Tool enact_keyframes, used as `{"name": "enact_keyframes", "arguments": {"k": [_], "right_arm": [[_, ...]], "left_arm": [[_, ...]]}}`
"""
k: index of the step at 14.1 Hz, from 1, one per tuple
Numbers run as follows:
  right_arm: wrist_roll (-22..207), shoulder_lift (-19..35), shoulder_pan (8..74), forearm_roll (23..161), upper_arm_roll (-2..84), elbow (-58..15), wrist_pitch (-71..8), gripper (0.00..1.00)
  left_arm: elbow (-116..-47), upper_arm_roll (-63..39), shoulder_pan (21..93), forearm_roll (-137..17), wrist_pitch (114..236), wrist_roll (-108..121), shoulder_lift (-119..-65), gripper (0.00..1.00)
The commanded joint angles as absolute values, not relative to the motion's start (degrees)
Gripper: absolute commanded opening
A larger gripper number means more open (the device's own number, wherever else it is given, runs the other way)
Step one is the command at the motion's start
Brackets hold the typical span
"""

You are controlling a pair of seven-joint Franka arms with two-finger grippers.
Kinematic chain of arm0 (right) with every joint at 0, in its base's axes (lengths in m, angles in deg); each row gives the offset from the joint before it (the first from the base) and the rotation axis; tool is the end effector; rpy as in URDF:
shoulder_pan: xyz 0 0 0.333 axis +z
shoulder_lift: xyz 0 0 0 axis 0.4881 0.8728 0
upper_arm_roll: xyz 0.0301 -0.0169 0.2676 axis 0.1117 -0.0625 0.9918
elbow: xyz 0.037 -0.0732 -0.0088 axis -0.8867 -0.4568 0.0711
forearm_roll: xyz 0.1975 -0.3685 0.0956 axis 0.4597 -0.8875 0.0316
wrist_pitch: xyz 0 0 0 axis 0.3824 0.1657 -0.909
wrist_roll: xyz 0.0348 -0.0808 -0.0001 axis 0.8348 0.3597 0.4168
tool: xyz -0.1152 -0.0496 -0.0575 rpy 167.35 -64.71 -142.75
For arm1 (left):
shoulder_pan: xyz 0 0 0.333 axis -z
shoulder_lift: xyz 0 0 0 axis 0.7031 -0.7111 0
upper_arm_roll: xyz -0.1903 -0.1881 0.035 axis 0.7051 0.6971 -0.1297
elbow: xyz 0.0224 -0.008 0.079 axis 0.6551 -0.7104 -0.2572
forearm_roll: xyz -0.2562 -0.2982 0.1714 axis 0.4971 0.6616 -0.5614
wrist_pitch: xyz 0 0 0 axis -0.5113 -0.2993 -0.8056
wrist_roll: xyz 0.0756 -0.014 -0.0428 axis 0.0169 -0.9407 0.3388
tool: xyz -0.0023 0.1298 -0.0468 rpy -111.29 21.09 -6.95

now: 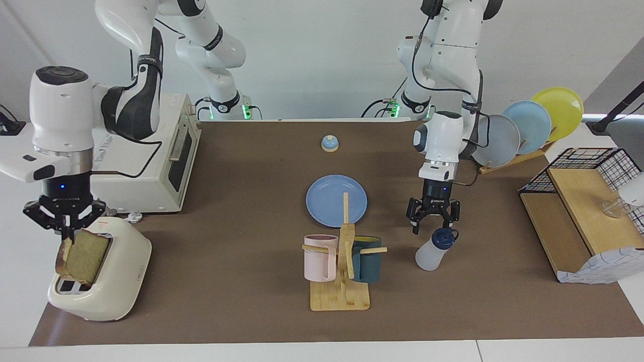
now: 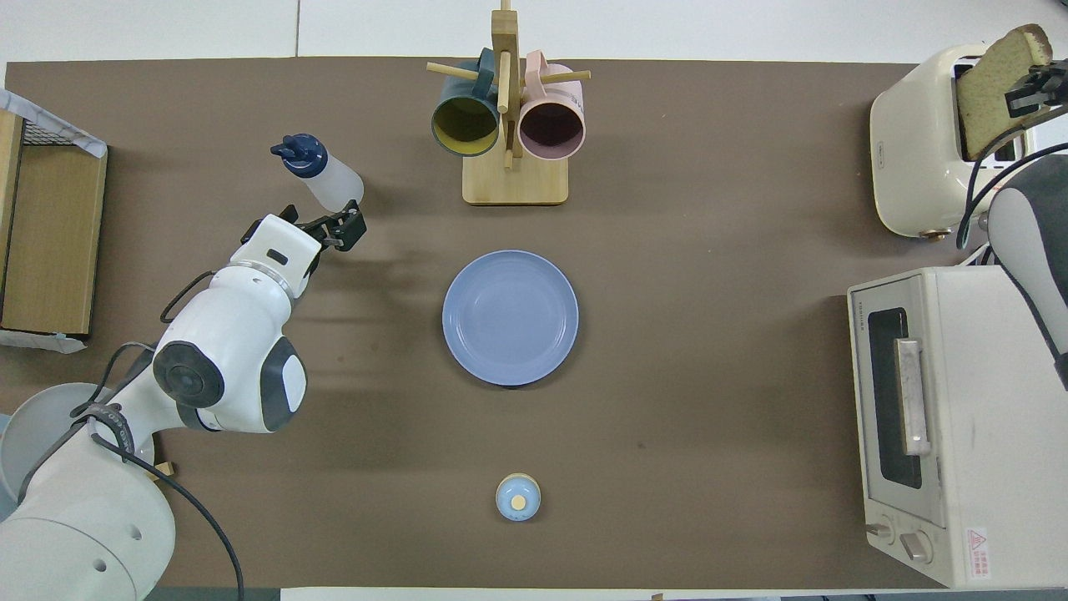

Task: Put bread on plate and add seasoning
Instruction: 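Reach the left gripper toward the white bottle with blue cap, then pull bread from the toaster with the right gripper while the left gripper grasps the bottle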

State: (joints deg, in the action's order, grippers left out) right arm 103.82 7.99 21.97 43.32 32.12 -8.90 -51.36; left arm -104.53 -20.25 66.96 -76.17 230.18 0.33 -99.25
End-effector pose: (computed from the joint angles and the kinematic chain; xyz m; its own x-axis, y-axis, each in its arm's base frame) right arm 0.7146 -0.1193 0.4600 0.8447 0.4110 0.3429 0.2388 -0.8627 0.4458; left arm 0.5817 -0.1584 0.2135 0.7254 0.0731 0.6844 -0.0545 -0.9851 0.1630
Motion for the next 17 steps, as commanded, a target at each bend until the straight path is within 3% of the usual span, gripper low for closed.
{"name": "enact_keyframes", "arguments": {"k": [1, 7, 11, 17], "right_arm": [[104.5, 4.8, 25.8, 42.4, 32.6, -6.0, -43.9, 0.0], [97.2, -0.2, 36.3, 43.2, 32.9, -6.3, -32.0, 0.0], [82.9, -1.6, 43.9, 47.7, 33.1, -7.3, -26.7, 0.0], [75.8, -4.9, 47.0, 68.8, 33.7, -16.3, -28.2, 0.0]], "left_arm": [[-101.5, -23.9, 71.1, -74.4, 228.4, 0.2, -100.8, 1.0], [-97.3, -37.2, 83.8, -73.8, 226.0, 0.3, -105.0, 1.0], [-96.0, -38.3, 84.7, -72.5, 226.0, 0.4, -106.4, 1.0], [-94.1, -38.3, 84.7, -71.5, 226.1, 0.5, -108.2, 1.0]]}}
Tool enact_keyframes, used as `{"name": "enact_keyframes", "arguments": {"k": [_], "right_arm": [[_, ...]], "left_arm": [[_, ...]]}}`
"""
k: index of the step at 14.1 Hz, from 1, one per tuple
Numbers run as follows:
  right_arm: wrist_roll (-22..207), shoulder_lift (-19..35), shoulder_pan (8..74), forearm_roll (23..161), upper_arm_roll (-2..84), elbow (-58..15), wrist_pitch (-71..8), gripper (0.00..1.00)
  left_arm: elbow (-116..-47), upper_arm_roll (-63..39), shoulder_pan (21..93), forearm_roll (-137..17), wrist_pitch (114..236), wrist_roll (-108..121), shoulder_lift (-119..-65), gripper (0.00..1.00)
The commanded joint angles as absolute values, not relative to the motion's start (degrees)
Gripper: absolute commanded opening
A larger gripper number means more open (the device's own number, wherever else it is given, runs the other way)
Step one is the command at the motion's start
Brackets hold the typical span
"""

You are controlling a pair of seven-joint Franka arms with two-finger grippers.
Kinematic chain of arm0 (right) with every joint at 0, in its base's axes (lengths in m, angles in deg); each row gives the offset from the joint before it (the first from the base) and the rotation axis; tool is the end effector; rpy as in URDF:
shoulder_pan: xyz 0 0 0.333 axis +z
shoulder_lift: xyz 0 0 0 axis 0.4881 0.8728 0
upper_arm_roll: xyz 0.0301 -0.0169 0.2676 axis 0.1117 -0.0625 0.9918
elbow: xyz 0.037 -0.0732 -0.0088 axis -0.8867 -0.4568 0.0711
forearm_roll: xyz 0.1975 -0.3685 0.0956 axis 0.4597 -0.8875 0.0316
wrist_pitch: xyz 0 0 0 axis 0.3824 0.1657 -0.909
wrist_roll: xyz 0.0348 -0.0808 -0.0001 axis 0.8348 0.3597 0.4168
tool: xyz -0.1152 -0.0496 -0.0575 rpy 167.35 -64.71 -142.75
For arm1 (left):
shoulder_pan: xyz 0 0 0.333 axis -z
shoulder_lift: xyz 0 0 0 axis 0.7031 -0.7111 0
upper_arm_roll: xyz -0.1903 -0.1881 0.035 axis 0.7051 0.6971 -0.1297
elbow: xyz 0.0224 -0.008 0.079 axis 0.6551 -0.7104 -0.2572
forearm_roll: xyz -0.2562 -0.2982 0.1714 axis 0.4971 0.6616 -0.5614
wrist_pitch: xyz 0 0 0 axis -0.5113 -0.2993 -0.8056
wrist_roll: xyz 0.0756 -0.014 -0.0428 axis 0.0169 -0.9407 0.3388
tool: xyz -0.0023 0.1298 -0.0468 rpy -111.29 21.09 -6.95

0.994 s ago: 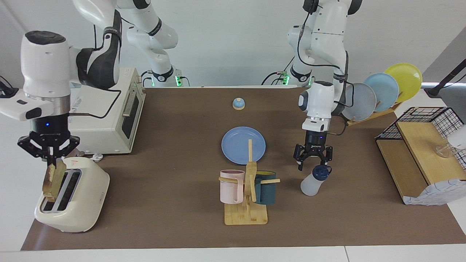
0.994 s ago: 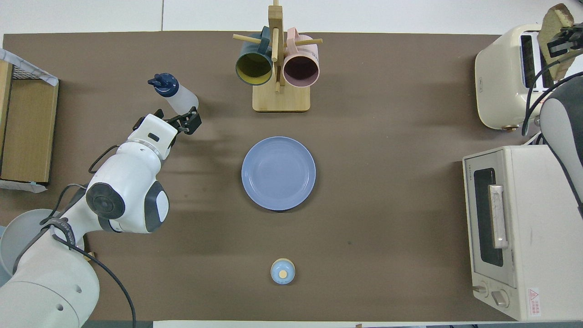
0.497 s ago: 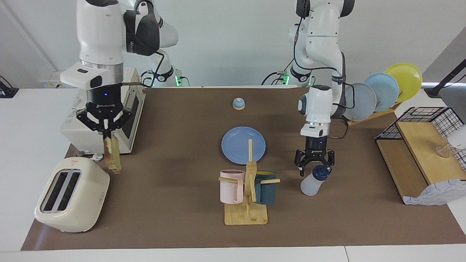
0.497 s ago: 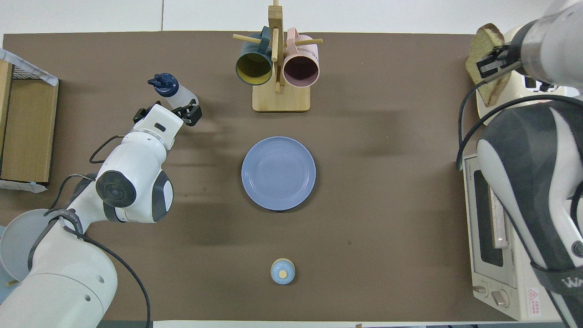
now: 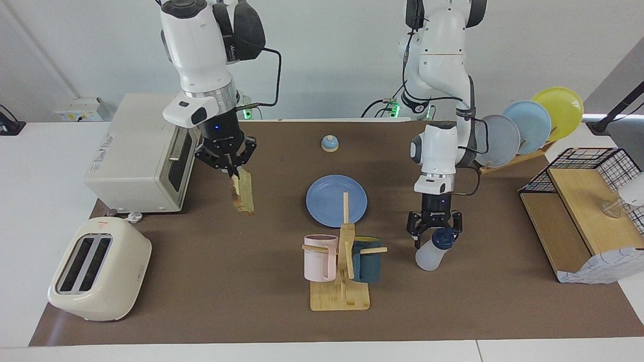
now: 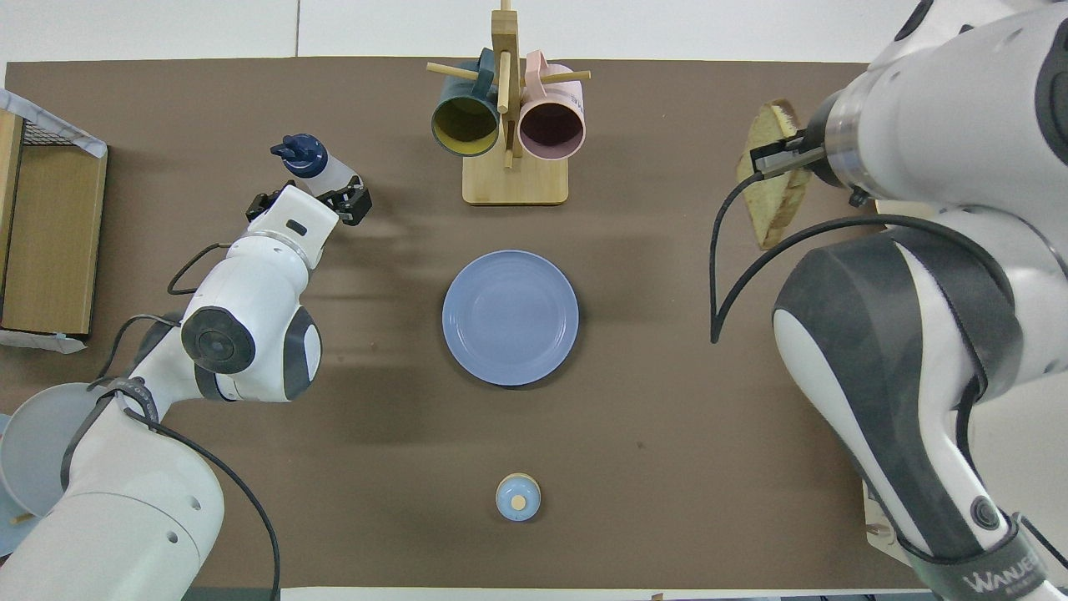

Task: Put bread on plate and add seasoning
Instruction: 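Pull bread from the toaster with the right gripper while the left gripper grasps the bottle, then lower the bread onto the blue plate and open the right gripper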

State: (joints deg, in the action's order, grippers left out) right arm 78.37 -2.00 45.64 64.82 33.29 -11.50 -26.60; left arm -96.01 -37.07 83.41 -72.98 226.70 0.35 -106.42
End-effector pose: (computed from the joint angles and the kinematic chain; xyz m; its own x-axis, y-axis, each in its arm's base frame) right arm 0.6263 0.1852 0.4962 0.9640 0.1480 0.2211 0.1695 -0.9821 -0.0817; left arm 0.6197 -0.1621 0.2137 0.7099 0.0303 0.7037 -0.0350 -0.9963 0.0782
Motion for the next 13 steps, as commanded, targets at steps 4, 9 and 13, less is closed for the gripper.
{"name": "enact_keyframes", "arguments": {"k": [4, 9, 13], "right_arm": [[58.3, -5.4, 57.0, 68.7, 33.8, -21.3, -36.1, 0.0], [56.2, -4.7, 63.7, 68.1, 33.7, -27.8, -48.6, 0.0], [56.2, -1.2, 67.4, 66.5, 33.8, -30.7, -57.7, 0.0]], "left_arm": [[-94.1, -38.3, 84.6, -71.4, 226.3, 0.6, -108.4, 1.0], [-94.0, -38.2, 84.0, -71.4, 226.6, 0.7, -108.4, 1.0], [-94.0, -38.2, 84.0, -71.4, 226.6, 1.0, -108.3, 1.0]]}}
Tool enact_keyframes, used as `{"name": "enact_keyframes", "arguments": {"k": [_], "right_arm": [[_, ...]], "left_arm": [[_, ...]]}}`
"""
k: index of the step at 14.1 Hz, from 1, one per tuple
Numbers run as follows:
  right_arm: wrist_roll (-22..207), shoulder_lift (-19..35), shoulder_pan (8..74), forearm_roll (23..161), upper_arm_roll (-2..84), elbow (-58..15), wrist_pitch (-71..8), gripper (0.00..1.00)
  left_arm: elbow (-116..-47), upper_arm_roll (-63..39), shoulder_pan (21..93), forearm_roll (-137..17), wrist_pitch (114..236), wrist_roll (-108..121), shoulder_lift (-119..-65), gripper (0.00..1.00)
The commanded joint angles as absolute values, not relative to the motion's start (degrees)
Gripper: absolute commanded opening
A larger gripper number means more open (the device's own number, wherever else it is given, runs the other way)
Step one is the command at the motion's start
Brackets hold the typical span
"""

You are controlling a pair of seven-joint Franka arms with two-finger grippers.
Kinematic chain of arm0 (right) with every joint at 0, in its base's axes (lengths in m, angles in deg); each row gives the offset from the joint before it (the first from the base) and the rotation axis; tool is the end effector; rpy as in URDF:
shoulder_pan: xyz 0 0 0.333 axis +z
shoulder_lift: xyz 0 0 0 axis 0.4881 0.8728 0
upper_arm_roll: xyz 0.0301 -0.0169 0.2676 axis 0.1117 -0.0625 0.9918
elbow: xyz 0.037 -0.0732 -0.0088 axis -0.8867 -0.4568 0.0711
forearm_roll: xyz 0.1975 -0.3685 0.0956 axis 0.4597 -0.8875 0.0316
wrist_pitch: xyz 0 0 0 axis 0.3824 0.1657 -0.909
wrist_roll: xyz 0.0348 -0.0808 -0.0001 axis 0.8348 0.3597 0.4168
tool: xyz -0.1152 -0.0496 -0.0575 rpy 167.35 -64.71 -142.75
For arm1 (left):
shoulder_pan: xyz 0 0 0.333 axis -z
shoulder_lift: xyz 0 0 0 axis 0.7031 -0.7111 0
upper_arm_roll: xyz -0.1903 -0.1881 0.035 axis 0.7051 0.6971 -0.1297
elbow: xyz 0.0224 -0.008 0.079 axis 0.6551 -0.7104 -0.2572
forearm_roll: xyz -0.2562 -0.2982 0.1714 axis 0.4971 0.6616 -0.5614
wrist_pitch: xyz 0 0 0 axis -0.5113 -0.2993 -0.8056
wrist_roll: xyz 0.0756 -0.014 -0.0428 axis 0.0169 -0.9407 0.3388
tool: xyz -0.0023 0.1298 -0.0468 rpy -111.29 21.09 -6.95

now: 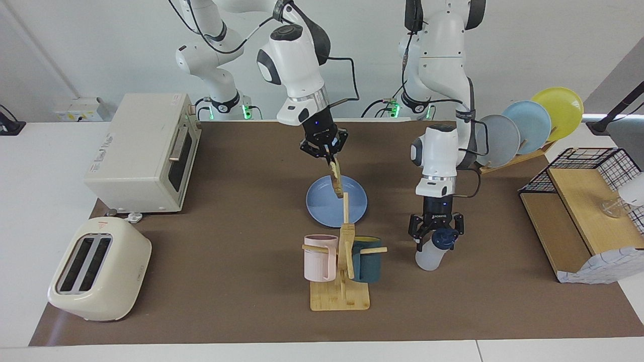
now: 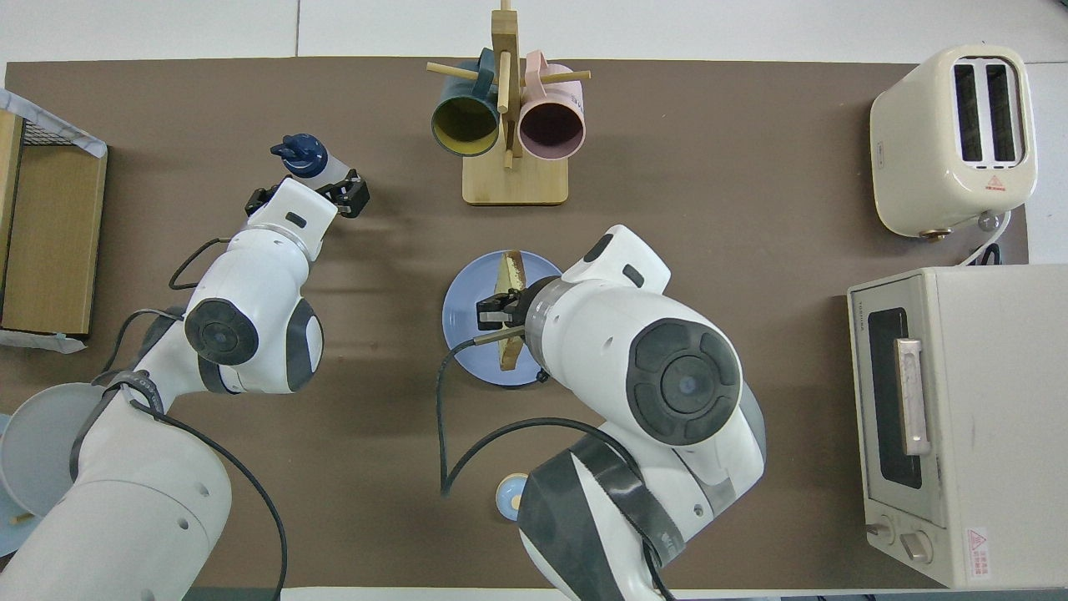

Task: Put bread on plate and add seasoning
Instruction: 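Lower the bread onto the blue plate and open the right gripper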

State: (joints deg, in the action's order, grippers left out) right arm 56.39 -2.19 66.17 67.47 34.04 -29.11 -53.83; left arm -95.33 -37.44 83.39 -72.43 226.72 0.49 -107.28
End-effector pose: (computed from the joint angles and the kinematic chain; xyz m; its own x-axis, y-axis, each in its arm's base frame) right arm 0.5202 0.3985 0.3891 0.9530 0.0529 0.2982 0.1360 -0.9545 -0.2654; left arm 0.6232 -0.1579 0.2111 0.7089 0.0399 0.7042 -0.0211 -0.9968 0.0777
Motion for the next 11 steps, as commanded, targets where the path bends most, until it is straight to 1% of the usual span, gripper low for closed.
{"name": "enact_keyframes", "arguments": {"k": [1, 4, 5, 6, 9, 10, 11], "right_arm": [[56.1, -0.4, 68.2, 66.5, 33.7, -30.7, -58.7, 0.0], [55.8, -0.3, 68.4, 66.3, 33.7, -31.8, -59.7, 0.0], [55.9, -0.1, 68.4, 66.3, 33.7, -32.6, -61.8, 0.0], [56.1, 0.0, 68.3, 66.3, 33.7, -33.7, -63.3, 0.0], [56.1, -0.1, 68.2, 66.2, 33.7, -34.5, -64.1, 0.0], [56.1, -0.1, 68.2, 66.3, 33.7, -34.7, -65.1, 0.0], [56.1, -0.2, 68.2, 66.2, 33.7, -36.3, -67.2, 0.0]], "left_arm": [[-93.8, -38.2, 84.0, -71.4, 226.6, 1.0, -108.5, 1.0], [-93.6, -38.1, 84.0, -71.4, 226.6, 1.0, -108.7, 1.0], [-93.5, -38.1, 84.0, -71.4, 226.6, 1.0, -108.7, 1.0], [-93.5, -38.1, 84.0, -71.4, 226.6, 1.0, -108.7, 0.99], [-93.5, -38.1, 84.0, -71.4, 226.6, 1.0, -108.7, 0.95], [-93.5, -38.1, 84.0, -71.4, 226.6, 1.0, -108.7, 0.93], [-93.5, -38.1, 84.0, -71.4, 226.6, 1.1, -108.7, 0.88]]}}
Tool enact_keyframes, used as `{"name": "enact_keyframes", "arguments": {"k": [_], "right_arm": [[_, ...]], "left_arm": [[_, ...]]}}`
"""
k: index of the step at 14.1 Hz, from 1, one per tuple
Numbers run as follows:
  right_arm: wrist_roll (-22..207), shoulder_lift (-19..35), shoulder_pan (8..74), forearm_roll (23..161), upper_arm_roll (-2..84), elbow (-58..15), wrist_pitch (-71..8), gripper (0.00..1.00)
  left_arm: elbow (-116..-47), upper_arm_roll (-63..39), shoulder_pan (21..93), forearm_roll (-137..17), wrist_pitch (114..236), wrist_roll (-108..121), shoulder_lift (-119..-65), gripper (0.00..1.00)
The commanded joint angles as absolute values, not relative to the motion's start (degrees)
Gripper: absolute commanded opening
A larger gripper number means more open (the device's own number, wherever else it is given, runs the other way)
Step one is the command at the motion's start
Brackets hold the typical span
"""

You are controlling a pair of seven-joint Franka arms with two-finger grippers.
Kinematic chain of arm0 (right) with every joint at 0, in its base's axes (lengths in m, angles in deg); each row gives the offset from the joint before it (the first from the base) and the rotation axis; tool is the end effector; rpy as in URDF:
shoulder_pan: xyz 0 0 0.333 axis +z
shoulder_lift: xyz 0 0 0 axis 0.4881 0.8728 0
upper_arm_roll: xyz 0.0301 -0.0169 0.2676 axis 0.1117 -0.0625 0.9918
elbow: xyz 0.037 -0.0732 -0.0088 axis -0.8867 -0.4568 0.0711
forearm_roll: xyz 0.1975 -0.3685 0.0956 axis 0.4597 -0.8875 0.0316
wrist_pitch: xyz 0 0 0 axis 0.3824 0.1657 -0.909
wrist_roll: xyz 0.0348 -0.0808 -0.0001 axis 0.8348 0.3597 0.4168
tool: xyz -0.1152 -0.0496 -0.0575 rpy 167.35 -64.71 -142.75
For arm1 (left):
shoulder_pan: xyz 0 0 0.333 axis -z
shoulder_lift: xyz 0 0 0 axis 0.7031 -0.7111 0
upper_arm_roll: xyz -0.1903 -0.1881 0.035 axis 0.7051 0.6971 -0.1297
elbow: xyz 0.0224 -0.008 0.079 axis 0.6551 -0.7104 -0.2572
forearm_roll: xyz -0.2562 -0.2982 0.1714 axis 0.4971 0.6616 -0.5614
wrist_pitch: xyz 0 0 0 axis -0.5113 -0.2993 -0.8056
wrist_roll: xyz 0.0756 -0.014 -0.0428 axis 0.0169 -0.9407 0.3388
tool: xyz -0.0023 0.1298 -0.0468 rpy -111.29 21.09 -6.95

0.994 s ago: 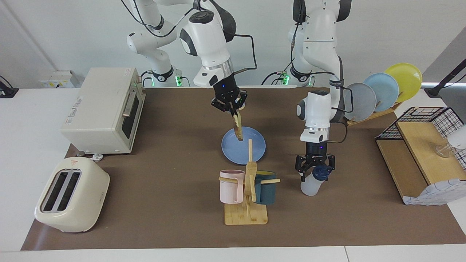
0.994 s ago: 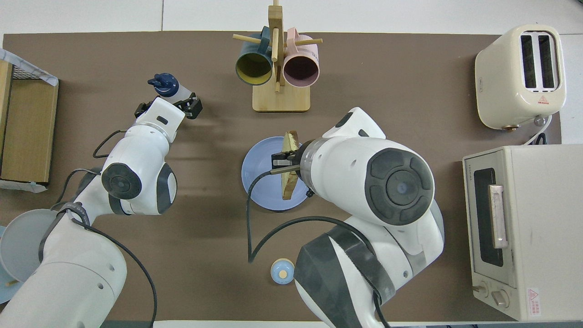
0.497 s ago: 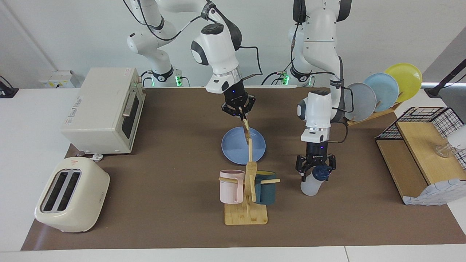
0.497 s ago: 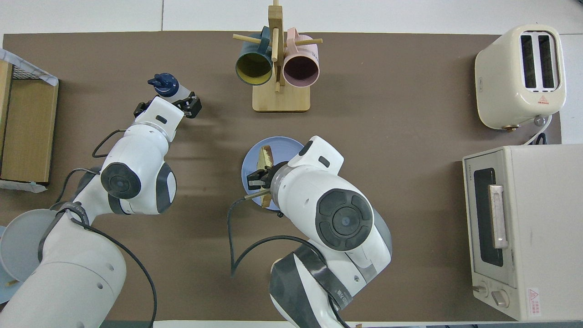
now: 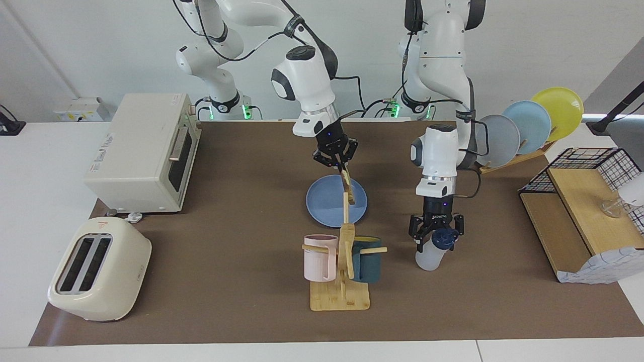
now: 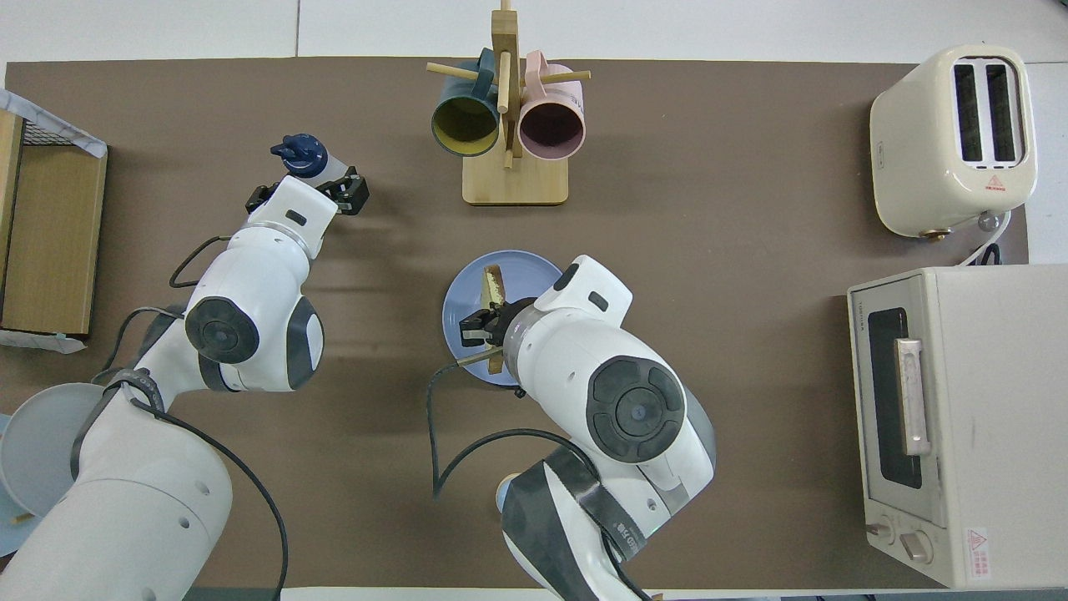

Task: Put bread on plate and add seasoning
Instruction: 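Lower the bread onto the blue plate and open the right gripper, then lift the bottle with the left gripper while the right gripper adjusts the bread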

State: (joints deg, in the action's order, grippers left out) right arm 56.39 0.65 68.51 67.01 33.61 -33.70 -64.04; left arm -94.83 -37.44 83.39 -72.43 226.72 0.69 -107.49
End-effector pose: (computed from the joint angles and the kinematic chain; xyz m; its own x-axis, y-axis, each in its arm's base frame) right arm 0.5078 0.4126 0.3375 0.9364 0.0681 0.3444 0.1694 -0.9469 -0.2734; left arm 0.6255 -0.1592 0.2130 0.7053 0.0426 0.7077 -0.0205 -0.9965 0.0804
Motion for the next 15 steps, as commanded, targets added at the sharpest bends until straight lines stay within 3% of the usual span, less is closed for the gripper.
{"name": "enact_keyframes", "arguments": {"k": [1, 3, 6, 9, 15], "right_arm": [[56.3, -0.5, 68.1, 66.2, 33.7, -38.2, -69.5, 0.0], [56.4, -1.5, 68.1, 66.2, 33.7, -41.2, -71.4, 0.0], [56.6, -2.3, 67.9, 66.2, 33.7, -44.0, -73.3, 0.0], [58.1, -2.8, 66.8, 66.2, 33.7, -45.5, -73.0, 0.0], [57.6, -3.8, 64.2, 66.4, 33.7, -47.9, -72.1, 0.0]], "left_arm": [[-93.5, -38.1, 84.0, -71.5, 226.6, 1.1, -108.7, 0.8], [-93.6, -38.1, 84.0, -71.6, 226.6, 1.0, -108.7, 0.58], [-93.7, -38.1, 84.0, -71.6, 226.5, 1.0, -108.7, 0.36], [-93.7, -38.1, 84.0, -71.6, 226.3, 1.0, -108.7, 0.0], [-93.5, -38.2, 83.6, -71.7, 225.0, 0.4, -107.9, 0.0]]}}
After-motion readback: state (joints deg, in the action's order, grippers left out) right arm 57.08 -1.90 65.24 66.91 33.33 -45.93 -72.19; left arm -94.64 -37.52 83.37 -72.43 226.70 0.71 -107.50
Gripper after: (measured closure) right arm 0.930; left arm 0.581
